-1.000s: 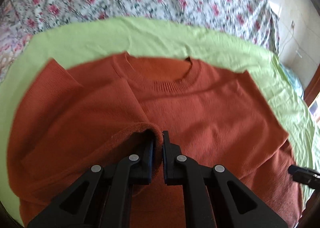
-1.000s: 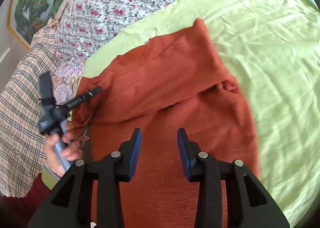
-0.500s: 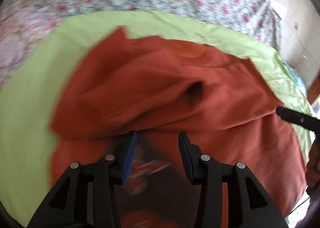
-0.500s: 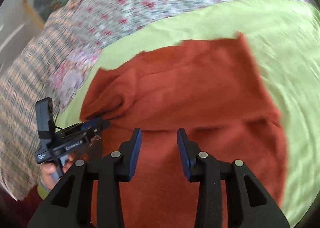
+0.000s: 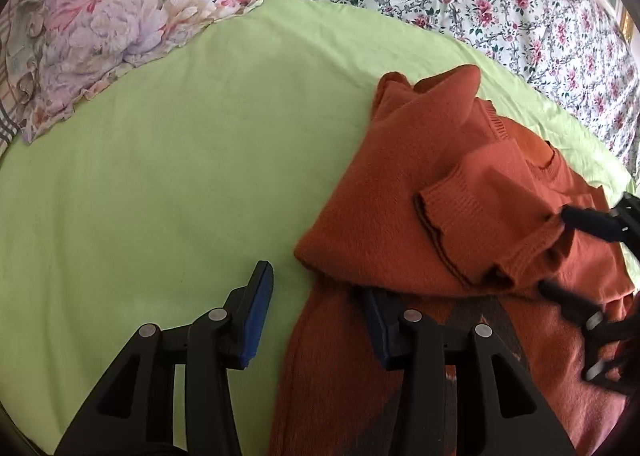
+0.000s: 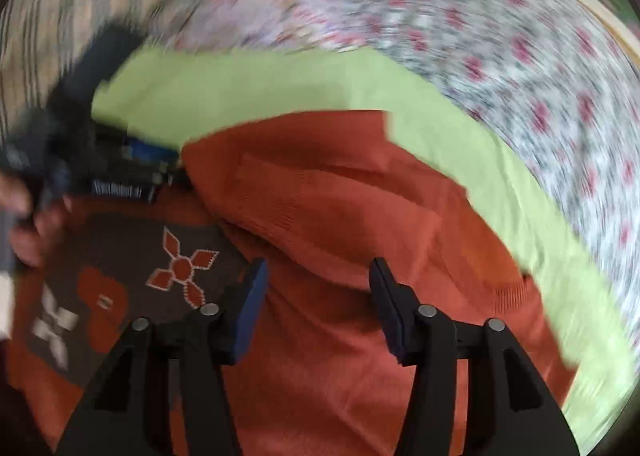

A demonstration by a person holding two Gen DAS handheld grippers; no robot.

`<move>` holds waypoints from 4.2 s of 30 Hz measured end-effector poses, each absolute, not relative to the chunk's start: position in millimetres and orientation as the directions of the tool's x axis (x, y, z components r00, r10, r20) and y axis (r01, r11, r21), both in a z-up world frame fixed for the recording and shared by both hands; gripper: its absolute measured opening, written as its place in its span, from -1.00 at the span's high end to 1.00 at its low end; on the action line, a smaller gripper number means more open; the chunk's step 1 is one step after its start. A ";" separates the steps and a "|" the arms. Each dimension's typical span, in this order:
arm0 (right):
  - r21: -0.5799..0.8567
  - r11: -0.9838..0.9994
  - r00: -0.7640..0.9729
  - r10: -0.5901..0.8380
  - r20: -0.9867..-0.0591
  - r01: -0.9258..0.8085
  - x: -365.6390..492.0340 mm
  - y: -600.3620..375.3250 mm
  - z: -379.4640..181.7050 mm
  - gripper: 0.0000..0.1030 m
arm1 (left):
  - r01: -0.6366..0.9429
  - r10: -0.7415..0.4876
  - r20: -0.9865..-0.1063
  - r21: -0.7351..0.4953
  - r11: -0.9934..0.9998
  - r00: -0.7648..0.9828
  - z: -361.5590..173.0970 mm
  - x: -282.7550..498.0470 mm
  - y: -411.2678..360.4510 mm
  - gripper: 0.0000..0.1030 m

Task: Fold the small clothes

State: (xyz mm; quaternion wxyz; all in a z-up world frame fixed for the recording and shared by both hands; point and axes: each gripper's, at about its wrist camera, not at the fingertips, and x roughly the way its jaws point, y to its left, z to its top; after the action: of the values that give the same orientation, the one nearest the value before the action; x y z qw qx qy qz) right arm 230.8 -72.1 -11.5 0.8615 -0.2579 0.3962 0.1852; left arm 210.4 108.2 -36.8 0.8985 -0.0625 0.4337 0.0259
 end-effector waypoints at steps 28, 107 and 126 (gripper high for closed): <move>0.474 0.804 0.759 0.044 -0.650 0.359 154.0 -324.3 1.1 0.88 | -0.158 0.081 -0.779 -0.023 0.987 0.622 -35.8 232.6 92.0 0.09; 0.303 0.904 0.695 0.010 -0.719 0.300 103.5 -323.3 15.5 0.21 | -0.131 0.040 -0.805 -0.047 0.990 0.592 -23.5 259.0 88.0 -0.30; 0.325 0.898 0.734 0.003 -0.679 0.297 -57.8 -313.7 46.6 -0.10 | -0.046 -0.042 -0.858 -0.076 0.996 0.512 -44.6 60.2 71.4 -0.42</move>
State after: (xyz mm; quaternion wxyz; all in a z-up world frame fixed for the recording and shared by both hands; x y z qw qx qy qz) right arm -57.8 -313.7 46.6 0.9071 0.2108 0.3553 -0.0809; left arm 60.2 71.4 -44.6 0.8683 -0.0445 0.4939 0.0013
